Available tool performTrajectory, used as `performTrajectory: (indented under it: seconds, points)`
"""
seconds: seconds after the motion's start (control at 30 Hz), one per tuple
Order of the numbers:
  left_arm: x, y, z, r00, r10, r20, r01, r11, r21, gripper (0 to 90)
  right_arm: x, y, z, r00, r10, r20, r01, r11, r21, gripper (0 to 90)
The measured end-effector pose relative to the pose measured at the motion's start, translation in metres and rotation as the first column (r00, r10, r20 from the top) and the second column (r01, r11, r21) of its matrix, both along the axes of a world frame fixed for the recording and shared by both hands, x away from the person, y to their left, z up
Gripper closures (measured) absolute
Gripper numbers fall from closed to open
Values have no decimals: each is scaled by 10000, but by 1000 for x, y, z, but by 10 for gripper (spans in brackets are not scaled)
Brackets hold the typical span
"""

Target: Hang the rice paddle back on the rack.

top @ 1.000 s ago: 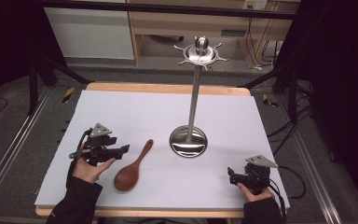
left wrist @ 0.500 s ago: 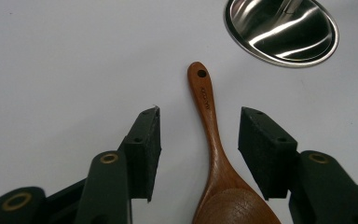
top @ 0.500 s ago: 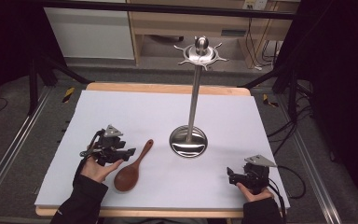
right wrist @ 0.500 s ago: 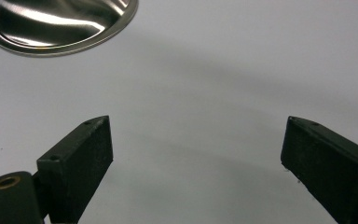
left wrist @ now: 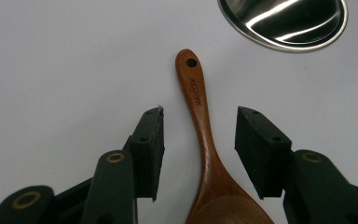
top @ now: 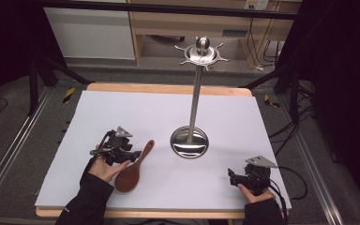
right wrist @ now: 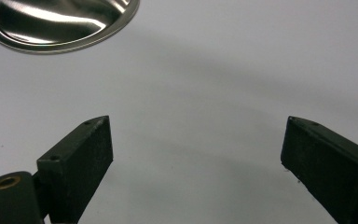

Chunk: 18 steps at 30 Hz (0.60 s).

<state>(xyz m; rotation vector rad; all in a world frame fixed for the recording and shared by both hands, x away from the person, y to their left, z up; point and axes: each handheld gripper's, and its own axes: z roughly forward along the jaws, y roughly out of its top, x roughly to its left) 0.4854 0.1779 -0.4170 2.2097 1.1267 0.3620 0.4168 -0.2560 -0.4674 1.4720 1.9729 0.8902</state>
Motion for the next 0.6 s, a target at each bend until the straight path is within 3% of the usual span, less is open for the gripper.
performTrajectory:
  seconds: [0.6]
  points:
    - [12,-19,-21,9964,-317,-786,387,9953,887,593,1,1,-1,9999,50,-128,-50,10000,-64,93]
